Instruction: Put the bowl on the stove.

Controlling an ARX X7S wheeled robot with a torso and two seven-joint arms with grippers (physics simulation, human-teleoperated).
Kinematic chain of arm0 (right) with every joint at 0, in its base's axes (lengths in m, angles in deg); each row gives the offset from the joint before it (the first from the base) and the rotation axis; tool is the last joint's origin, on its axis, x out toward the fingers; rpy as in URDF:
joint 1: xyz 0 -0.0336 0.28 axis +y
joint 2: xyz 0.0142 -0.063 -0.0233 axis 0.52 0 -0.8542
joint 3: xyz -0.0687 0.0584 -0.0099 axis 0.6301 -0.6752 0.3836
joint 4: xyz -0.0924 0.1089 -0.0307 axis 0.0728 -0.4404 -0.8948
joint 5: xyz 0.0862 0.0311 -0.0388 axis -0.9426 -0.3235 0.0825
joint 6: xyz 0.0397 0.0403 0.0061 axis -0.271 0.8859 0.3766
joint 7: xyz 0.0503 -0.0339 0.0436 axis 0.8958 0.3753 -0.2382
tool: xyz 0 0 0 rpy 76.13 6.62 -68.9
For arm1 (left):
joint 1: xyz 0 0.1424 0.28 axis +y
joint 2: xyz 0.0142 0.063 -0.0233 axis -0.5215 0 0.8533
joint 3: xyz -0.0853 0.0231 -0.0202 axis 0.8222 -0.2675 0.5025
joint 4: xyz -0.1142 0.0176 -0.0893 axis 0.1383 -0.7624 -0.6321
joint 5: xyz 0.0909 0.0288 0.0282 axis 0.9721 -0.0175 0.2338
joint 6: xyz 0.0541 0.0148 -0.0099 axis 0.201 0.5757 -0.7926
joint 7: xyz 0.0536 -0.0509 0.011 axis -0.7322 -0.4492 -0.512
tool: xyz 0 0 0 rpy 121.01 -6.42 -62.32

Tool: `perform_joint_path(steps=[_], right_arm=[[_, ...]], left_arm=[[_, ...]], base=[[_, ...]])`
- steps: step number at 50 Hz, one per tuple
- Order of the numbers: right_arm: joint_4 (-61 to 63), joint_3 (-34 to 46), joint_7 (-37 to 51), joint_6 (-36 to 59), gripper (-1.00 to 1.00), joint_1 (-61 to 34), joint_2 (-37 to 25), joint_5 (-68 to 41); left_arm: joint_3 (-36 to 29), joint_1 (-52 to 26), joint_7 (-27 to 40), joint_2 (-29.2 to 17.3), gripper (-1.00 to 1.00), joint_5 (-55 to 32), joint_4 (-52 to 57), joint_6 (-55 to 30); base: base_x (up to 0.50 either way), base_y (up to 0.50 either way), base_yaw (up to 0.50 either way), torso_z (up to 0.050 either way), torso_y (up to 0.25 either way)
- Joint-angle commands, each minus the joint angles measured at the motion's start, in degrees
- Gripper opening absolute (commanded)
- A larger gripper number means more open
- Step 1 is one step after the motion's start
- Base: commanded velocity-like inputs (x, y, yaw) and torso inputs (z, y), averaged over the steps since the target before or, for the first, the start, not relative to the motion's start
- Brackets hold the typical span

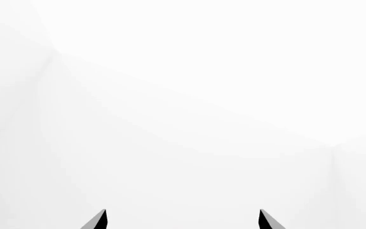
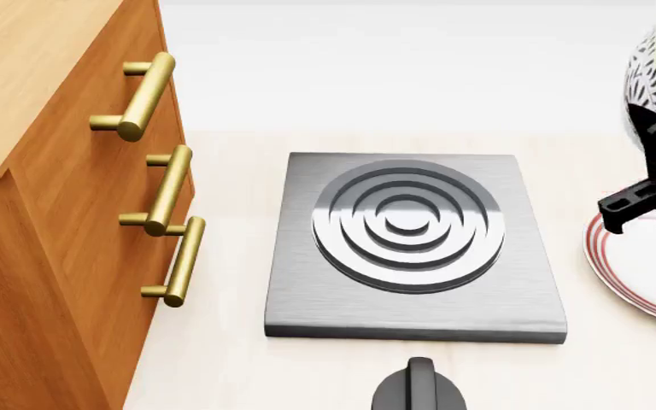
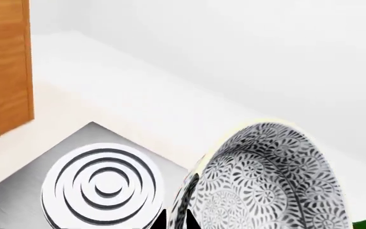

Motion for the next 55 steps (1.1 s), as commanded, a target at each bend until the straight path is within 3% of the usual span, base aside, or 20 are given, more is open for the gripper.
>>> perform_joint_path(steps=[1,17,24,39,41,42,45,55], right_arm=[[-9.2,9.5,-4.9,-4.1,-1.0,-13.9,8.9,6.7],[-14.2,10.1,-5.1,-6.8,-1.0,-15.9,13.8,7.2],[1.2,4.7,-1.9,-3.0,-1.0,-8.5,8.2,1.0],[0.7,5.0,-2.1,-3.6,-1.0,-8.5,8.7,1.1],[-2.4,6.0,-2.8,-6.1,-1.0,-9.0,11.0,2.2],[-10.1,8.1,-5.0,-11.3,-1.0,-10.2,15.9,4.2],[-23.1,10.2,-6.2,-19.3,-1.0,-12.6,22.3,7.9],[-57.6,12.8,-14.1,-40.4,-1.0,-21.1,34.6,13.1]], left_arm=[[0.0,0.1,0.2,-0.1,1.0,-0.2,0.1,0.2],[-0.1,0.1,0.4,-0.3,1.0,-0.3,0.3,0.4],[-0.2,0.2,0.4,-0.3,1.0,-0.3,0.0,0.6],[-0.4,0.2,0.5,-0.4,1.0,-0.3,-0.1,0.7],[-0.6,0.2,0.4,-0.4,1.0,-0.1,0.0,0.7],[-0.8,0.2,0.4,-0.4,1.0,-0.1,0.0,0.6],[-0.6,0.2,0.4,-0.5,1.0,-0.2,-0.1,0.7],[-0.4,0.1,0.8,-0.7,1.0,-0.3,0.0,0.9]], base=[[0.0,0.0,0.0,0.0,0.0],[0.0,0.0,0.0,0.0,0.0],[0.0,0.0,0.0,0.0,0.0],[0.0,0.0,0.0,0.0,0.001],[0.0,0.0,0.0,0.0,0.0],[0.0,0.0,0.0,0.0,0.0],[0.0,0.0,0.0,0.0,0.0],[0.0,0.0,0.0,0.0,0.001]])
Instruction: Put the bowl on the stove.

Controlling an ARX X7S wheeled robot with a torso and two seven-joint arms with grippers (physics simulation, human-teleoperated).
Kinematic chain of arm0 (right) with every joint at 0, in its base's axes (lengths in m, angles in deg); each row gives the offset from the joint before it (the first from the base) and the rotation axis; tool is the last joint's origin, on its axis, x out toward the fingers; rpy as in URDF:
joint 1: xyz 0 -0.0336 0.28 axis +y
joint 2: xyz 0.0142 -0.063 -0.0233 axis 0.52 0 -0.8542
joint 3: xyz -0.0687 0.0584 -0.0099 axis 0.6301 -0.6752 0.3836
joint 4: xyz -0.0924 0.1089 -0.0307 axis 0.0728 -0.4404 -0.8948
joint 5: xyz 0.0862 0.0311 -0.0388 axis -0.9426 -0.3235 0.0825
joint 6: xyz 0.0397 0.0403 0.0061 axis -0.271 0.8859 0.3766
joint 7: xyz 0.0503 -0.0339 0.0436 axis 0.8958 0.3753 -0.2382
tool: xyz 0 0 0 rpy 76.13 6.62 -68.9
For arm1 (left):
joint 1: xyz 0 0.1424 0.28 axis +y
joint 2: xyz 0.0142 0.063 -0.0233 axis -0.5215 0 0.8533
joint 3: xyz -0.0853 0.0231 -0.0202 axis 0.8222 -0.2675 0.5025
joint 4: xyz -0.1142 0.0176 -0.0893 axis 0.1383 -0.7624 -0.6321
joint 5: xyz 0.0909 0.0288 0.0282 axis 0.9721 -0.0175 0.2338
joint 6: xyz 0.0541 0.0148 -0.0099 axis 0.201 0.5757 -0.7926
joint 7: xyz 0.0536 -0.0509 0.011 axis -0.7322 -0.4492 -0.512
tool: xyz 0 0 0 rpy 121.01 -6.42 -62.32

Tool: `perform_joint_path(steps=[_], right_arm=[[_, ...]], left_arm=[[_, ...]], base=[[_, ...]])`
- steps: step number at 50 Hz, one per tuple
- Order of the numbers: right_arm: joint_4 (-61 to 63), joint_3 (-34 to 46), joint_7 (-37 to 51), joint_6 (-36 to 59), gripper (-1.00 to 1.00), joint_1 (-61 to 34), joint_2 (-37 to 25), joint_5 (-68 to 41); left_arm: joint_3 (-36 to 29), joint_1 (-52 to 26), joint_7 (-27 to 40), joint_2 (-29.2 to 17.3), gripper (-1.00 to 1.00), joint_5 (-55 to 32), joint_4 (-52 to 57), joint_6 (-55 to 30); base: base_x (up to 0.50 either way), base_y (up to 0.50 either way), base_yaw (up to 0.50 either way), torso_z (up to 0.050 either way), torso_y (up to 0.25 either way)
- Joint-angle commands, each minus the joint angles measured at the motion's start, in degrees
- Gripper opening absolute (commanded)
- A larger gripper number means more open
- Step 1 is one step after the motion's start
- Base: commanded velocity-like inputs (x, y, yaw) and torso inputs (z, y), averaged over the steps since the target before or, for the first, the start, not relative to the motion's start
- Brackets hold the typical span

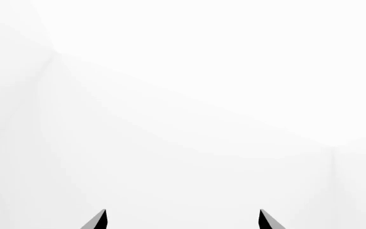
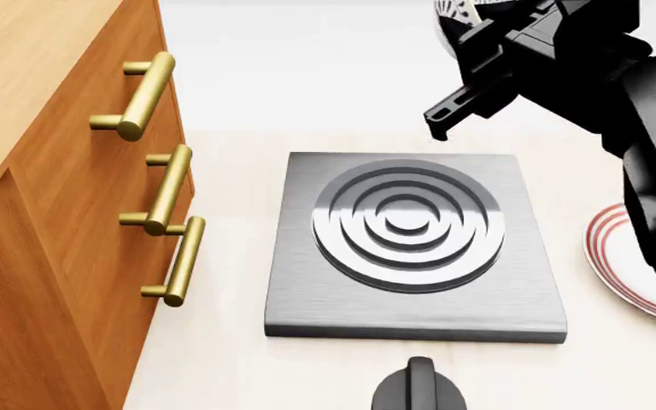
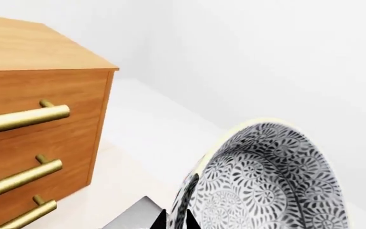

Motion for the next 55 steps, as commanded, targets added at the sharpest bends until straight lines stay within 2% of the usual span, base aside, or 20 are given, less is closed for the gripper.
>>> perform_joint_path(steps=[1,3,24,37,55], right_arm=[[-34.7,3.1,-7.0,-22.0,-1.0,-8.7,13.3,6.3],[-42.9,3.2,-7.8,-26.6,-1.0,-10.9,15.6,7.4],[-43.0,-12.9,-5.7,-21.1,-1.0,-8.3,18.6,22.3],[-43.0,-11.8,-7.6,-16.2,-1.0,-7.2,19.6,25.2],[-43.0,-12.3,-6.7,-14.3,-1.0,-5.9,19.2,24.6]], left_arm=[[-0.1,0.0,0.2,-0.1,1.0,0.0,0.1,0.1],[-0.3,0.0,0.2,-0.1,1.0,0.0,0.2,0.1],[-0.4,-0.1,0.7,-0.4,1.0,-0.4,0.3,0.3],[-0.7,0.0,0.8,-0.3,1.0,0.0,0.0,0.5],[-0.2,-0.5,3.0,-0.1,1.0,-0.3,-0.5,0.2]], base=[[0.0,0.0,0.0,0.0,0.0],[0.0,0.0,0.0,0.0,0.0],[0.0,0.0,0.0,0.0,0.0],[0.0,0.0,0.0,0.0,0.001],[0.0,0.0,0.0,0.0,0.0]])
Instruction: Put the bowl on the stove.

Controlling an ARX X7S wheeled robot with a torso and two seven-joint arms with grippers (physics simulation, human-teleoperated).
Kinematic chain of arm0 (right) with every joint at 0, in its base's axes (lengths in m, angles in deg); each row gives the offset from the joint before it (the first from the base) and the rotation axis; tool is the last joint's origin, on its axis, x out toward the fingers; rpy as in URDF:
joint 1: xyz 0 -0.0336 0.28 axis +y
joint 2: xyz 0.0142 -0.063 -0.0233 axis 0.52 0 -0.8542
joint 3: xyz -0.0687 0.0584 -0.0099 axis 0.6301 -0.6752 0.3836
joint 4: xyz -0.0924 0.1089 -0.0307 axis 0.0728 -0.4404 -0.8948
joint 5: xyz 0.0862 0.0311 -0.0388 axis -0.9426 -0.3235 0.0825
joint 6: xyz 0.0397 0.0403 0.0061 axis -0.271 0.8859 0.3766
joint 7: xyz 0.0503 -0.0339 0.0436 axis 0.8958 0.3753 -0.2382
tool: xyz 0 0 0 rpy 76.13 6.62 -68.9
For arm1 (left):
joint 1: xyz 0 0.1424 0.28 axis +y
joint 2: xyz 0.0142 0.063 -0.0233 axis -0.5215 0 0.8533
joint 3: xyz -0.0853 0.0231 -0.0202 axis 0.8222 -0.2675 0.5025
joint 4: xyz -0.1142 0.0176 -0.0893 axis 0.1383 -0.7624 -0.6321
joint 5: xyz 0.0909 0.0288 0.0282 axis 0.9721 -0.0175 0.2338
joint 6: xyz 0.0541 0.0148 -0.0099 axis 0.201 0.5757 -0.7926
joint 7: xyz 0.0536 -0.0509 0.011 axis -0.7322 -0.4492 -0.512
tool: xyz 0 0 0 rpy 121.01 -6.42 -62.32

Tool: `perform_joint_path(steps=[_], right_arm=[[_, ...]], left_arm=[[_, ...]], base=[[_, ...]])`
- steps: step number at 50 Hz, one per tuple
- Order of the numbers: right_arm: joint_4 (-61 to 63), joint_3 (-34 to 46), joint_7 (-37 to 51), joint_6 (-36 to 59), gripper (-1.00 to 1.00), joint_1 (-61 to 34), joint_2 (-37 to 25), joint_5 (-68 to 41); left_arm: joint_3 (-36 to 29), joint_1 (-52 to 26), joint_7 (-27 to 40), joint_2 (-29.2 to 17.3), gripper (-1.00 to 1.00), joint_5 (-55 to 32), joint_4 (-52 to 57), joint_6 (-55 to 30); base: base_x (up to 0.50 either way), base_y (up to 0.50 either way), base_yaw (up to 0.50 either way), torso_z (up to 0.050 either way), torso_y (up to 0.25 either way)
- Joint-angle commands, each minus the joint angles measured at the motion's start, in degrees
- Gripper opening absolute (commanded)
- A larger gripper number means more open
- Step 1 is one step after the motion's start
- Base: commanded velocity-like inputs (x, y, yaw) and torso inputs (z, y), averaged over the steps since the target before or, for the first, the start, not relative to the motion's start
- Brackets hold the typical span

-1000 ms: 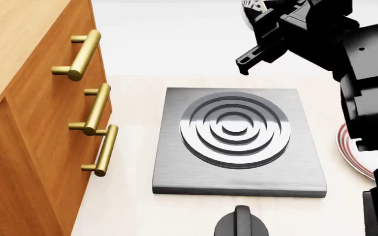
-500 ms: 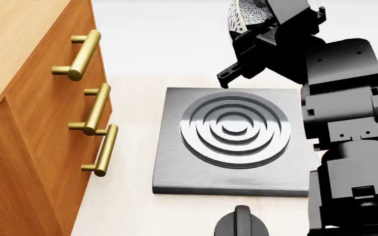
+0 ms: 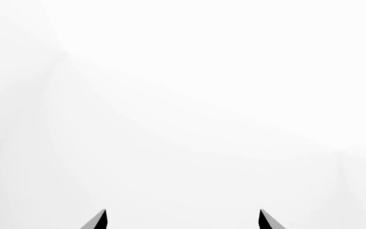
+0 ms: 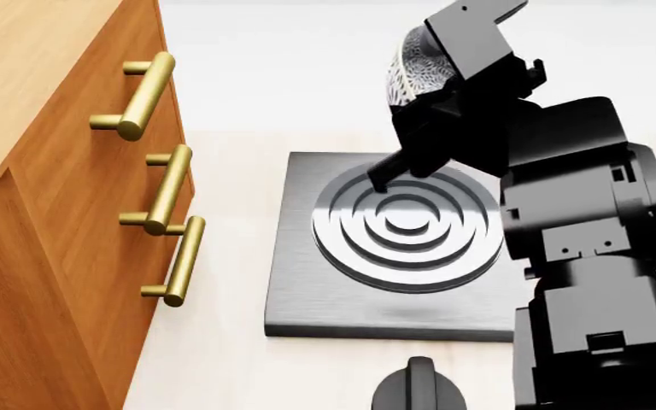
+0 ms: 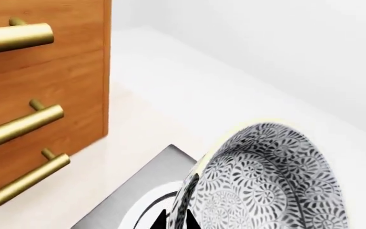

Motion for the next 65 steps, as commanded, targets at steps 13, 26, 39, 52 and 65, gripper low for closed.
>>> perform_joint_path(steps=[13,26,39,52,65], right_arm=[[0.0,-1.5,0.9,1.6,-1.0,0.3,-0.3,0.2],[0.0,-1.3,1.2,2.0,-1.0,0.3,-0.5,0.2],[0.0,-1.4,1.1,2.1,-1.0,0.2,-0.5,0.2],[0.0,-1.6,0.2,1.8,-1.0,0.3,-0.2,0.1],[0.0,-1.9,-1.2,1.2,-1.0,0.2,0.3,0.1]], left_arm=[[0.0,-0.2,1.1,0.0,1.0,1.9,-0.4,0.5],[-0.2,-0.3,1.6,0.0,1.0,1.0,-0.4,0.3],[-1.0,-0.1,0.9,0.2,1.0,3.1,-0.7,1.1],[-0.9,0.0,1.1,0.3,1.0,3.4,-0.8,1.5],[-0.9,0.0,1.3,0.1,1.0,3.2,-0.9,1.6]], base=[[0.0,0.0,0.0,0.0,-0.013],[0.0,0.0,0.0,0.0,-0.145],[0.0,0.0,0.0,0.0,-0.122],[0.0,0.0,0.0,0.0,0.0],[0.0,0.0,0.0,0.0,0.0]])
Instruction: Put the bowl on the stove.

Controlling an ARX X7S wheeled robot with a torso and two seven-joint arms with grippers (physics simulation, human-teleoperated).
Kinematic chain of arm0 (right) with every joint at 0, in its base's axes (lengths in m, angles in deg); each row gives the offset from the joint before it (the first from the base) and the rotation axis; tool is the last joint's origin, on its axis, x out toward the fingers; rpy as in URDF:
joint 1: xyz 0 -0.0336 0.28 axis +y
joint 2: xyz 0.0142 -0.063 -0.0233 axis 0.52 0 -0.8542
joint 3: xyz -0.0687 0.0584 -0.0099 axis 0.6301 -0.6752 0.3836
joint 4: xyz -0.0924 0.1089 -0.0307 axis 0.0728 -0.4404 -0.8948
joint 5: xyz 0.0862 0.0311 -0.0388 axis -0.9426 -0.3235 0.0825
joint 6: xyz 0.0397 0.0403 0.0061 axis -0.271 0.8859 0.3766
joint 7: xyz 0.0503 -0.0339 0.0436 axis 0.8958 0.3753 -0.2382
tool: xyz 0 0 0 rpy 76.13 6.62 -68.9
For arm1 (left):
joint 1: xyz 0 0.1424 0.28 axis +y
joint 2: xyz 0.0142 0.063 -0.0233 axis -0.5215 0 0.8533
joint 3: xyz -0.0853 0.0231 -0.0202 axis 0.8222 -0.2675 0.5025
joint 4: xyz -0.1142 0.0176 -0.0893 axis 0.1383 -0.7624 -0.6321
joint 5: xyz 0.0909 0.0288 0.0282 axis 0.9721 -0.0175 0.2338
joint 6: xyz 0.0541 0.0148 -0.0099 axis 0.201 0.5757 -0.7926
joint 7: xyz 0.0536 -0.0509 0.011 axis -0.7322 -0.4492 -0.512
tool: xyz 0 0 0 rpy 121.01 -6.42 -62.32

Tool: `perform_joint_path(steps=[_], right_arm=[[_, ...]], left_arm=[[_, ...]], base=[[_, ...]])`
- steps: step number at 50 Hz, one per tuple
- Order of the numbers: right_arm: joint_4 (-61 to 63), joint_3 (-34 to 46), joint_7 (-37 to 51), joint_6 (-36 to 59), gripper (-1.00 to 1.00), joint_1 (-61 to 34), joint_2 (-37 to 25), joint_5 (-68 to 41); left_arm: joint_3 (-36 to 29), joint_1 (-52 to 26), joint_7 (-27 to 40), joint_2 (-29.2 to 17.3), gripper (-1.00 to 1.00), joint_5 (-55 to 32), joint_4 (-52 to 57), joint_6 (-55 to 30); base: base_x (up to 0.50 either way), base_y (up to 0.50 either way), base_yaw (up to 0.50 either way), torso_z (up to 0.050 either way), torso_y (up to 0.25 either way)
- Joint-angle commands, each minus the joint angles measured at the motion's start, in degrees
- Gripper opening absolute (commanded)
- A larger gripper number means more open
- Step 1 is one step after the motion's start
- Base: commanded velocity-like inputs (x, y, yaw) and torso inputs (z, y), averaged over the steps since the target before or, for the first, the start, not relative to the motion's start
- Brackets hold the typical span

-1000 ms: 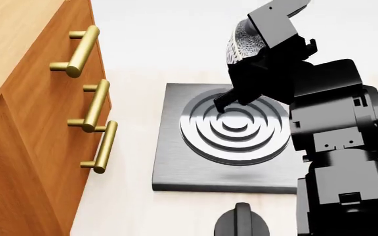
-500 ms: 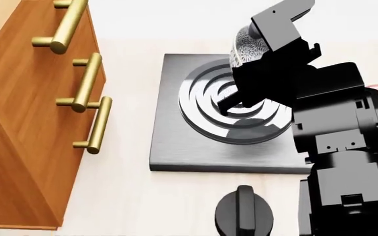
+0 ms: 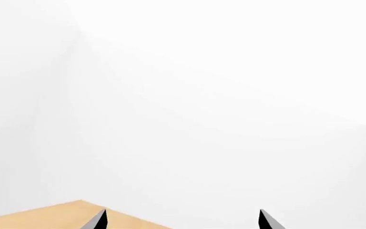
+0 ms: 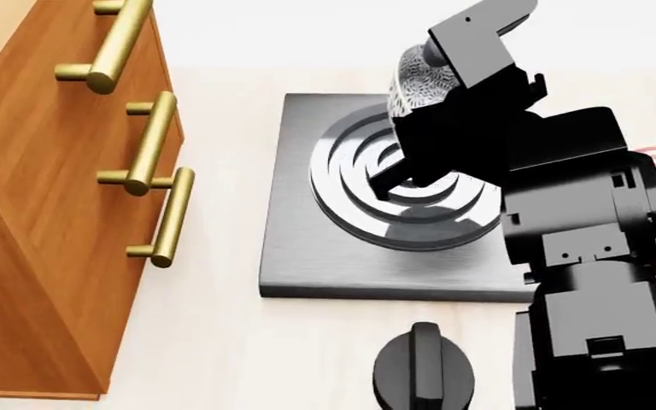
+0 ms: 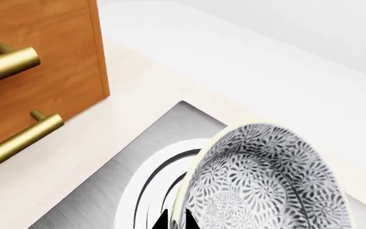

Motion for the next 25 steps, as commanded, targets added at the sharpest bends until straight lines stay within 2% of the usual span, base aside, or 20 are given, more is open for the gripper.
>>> perform_joint_path(steps=[1,9,15,25], right_arm=[[0.0,-0.8,-1.1,-0.6,-1.0,-0.4,0.4,-0.3],[0.0,-0.8,-1.1,-0.4,-1.0,-0.4,0.4,-0.3],[0.0,-0.9,-1.0,-0.5,-1.0,-0.4,0.4,-0.2],[0.0,-0.8,-1.0,-0.3,-1.0,-0.4,0.4,-0.2]], left_arm=[[-0.1,0.0,0.1,-0.1,1.0,0.2,-0.1,0.2],[-0.5,0.3,-0.4,-0.3,1.0,0.6,0.0,0.4],[-0.4,0.2,0.0,0.0,1.0,0.5,-0.1,0.6],[-0.6,0.2,0.1,-0.2,1.0,0.1,-0.2,0.5]], base=[[0.0,0.0,0.0,0.0,0.0],[0.0,0.0,0.0,0.0,0.0],[0.0,0.0,0.0,0.0,-0.191],[0.0,0.0,0.0,0.0,0.0]])
